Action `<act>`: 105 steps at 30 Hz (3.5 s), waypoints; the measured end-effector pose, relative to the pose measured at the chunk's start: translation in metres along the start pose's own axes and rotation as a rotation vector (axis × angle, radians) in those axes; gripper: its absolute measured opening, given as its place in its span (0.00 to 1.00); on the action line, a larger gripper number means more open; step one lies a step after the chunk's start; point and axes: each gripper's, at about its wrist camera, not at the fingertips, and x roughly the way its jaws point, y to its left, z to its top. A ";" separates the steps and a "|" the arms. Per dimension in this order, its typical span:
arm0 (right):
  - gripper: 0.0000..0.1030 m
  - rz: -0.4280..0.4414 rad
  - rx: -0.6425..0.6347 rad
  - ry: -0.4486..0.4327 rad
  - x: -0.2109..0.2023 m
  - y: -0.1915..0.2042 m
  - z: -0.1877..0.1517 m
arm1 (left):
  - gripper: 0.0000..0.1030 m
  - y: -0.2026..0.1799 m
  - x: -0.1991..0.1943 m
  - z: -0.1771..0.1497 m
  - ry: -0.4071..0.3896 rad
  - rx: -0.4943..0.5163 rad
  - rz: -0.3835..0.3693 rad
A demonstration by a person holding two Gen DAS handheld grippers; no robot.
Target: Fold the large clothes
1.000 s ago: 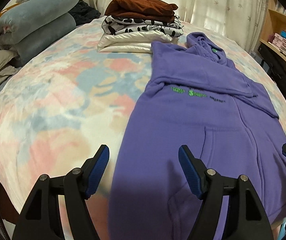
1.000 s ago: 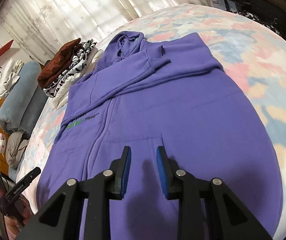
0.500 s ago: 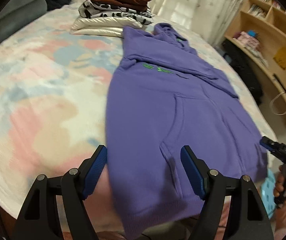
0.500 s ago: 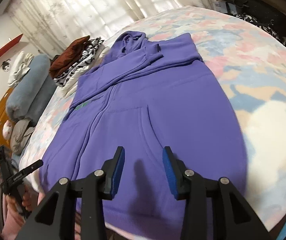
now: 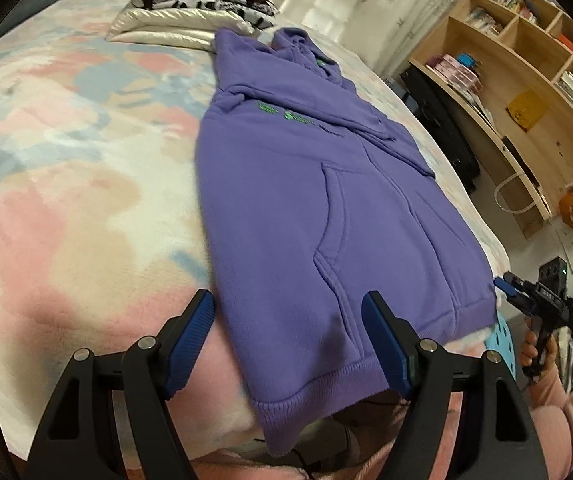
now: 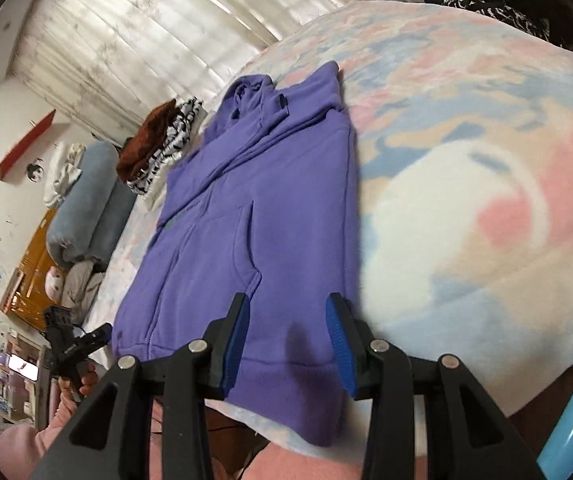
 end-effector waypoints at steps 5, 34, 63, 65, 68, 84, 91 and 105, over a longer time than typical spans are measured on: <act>0.38 -0.015 0.002 0.058 0.001 -0.016 -0.002 | 0.72 0.006 0.002 0.000 0.035 0.008 -0.066; 0.29 0.249 -0.034 0.087 0.075 0.006 0.010 | 0.36 -0.026 0.054 0.014 -0.077 0.058 -0.144; 0.08 0.289 -0.091 -0.027 -0.015 0.061 0.008 | 0.07 -0.064 -0.058 0.016 -0.251 -0.136 -0.189; 0.10 0.313 -0.044 -0.027 -0.008 0.060 0.029 | 0.07 -0.061 -0.054 0.040 -0.265 -0.160 -0.181; 0.12 0.359 0.062 -0.040 0.005 0.052 0.066 | 0.08 -0.050 -0.040 0.083 -0.276 -0.216 -0.185; 0.78 0.143 0.355 -0.194 0.123 0.001 0.243 | 0.70 0.029 0.083 0.264 -0.266 -0.421 0.046; 0.78 -0.080 0.000 -0.034 0.174 0.014 0.245 | 0.70 0.026 0.130 0.281 -0.142 -0.142 0.190; 0.23 -0.264 -0.471 0.170 0.258 0.044 0.256 | 0.33 -0.031 0.199 0.308 0.004 0.400 0.331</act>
